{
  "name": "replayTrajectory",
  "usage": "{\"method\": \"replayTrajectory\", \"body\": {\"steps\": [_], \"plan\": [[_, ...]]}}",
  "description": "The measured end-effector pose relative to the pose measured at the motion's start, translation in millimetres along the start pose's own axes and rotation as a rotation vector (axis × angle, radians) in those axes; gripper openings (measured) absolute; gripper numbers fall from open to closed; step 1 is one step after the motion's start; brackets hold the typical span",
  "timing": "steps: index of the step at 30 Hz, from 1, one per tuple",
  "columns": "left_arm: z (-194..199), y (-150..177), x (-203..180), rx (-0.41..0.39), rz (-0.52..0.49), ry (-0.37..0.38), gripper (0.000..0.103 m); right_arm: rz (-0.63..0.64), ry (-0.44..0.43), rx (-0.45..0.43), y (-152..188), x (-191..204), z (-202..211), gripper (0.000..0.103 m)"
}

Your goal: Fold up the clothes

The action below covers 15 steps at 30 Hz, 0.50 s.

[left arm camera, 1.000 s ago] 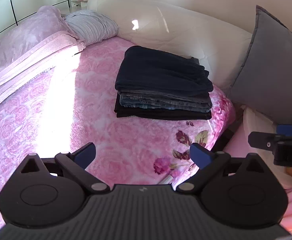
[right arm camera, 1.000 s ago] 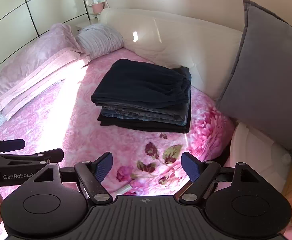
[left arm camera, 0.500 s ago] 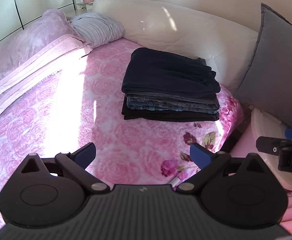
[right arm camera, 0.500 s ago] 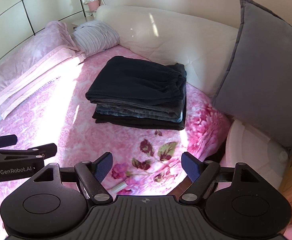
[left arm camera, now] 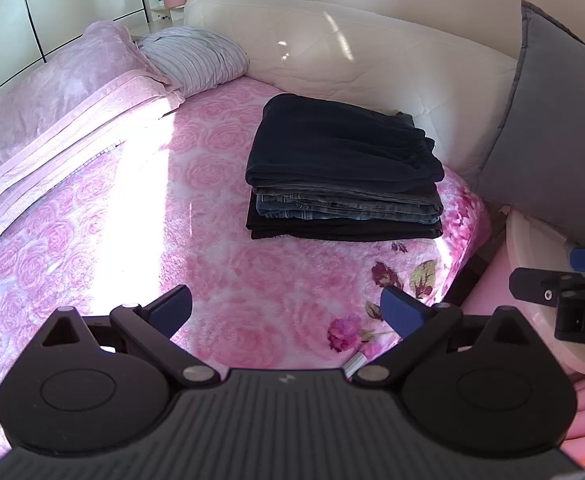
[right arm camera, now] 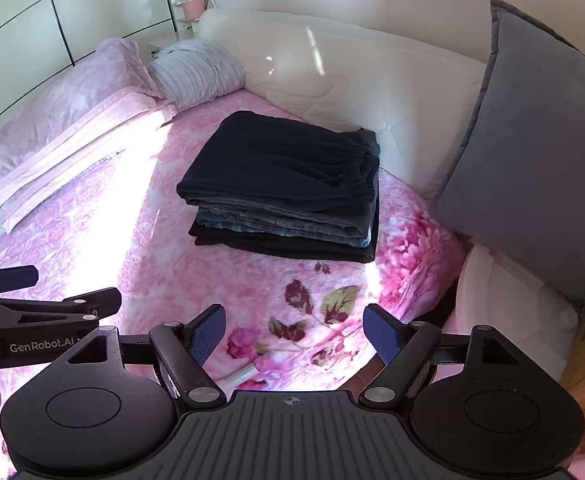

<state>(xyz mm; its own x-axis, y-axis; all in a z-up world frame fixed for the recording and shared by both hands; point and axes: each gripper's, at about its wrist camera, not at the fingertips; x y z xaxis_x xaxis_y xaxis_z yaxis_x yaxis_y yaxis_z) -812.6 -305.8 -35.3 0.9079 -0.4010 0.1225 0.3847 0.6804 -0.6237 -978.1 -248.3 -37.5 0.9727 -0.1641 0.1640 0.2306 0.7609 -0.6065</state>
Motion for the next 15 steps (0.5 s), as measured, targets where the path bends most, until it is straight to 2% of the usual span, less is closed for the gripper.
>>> {"method": "replayTrajectory", "body": {"steps": [15], "plan": [[0.6,2.1,0.2,-0.015,-0.003,0.000,0.099,0.003,0.007,0.010,1.8,2.9,-1.7,0.079]]}}
Point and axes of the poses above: each gripper's, at about its wrist camera, not at the fingertips, and z roughly against the way its jaws point, x to its left, y to its underside, and after that the axes turned 4 degrees about -z, right-handed
